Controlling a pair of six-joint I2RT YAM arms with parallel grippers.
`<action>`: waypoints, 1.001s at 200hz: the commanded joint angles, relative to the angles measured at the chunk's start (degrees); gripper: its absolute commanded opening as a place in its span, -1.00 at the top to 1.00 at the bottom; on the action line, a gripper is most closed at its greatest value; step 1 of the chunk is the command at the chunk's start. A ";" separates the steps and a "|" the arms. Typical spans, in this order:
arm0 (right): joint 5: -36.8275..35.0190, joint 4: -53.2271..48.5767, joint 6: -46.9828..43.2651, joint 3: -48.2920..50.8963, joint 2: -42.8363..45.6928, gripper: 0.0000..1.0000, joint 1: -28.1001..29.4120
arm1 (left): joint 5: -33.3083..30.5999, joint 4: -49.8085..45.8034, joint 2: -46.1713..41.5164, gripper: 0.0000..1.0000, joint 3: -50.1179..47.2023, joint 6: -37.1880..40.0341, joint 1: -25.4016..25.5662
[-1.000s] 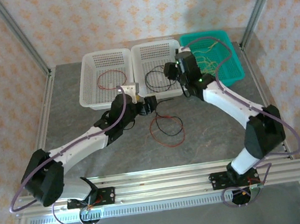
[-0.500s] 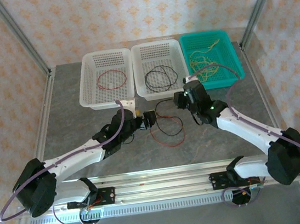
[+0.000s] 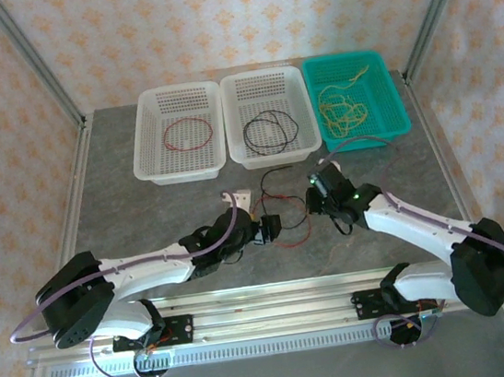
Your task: Untangle the cables
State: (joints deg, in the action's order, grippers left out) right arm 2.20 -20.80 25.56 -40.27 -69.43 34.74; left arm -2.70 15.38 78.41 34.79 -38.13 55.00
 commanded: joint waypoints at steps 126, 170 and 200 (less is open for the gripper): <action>-1.61 1.41 3.46 0.65 -12.81 0.50 5.86 | 2.21 17.04 1.49 -0.59 -7.94 -11.11 -0.55; -2.20 1.71 3.62 0.02 -14.48 0.50 5.95 | 2.26 14.29 1.00 -0.59 -7.62 -10.12 -2.41; -2.50 1.73 3.62 -0.29 -15.62 0.52 6.04 | 1.26 11.02 0.54 -0.58 -7.25 -9.95 -3.95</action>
State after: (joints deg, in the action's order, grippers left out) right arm 2.00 -19.77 28.51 -39.18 -83.74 40.38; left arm -0.47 28.93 79.99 27.38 -48.14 52.34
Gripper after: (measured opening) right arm 0.246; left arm 0.791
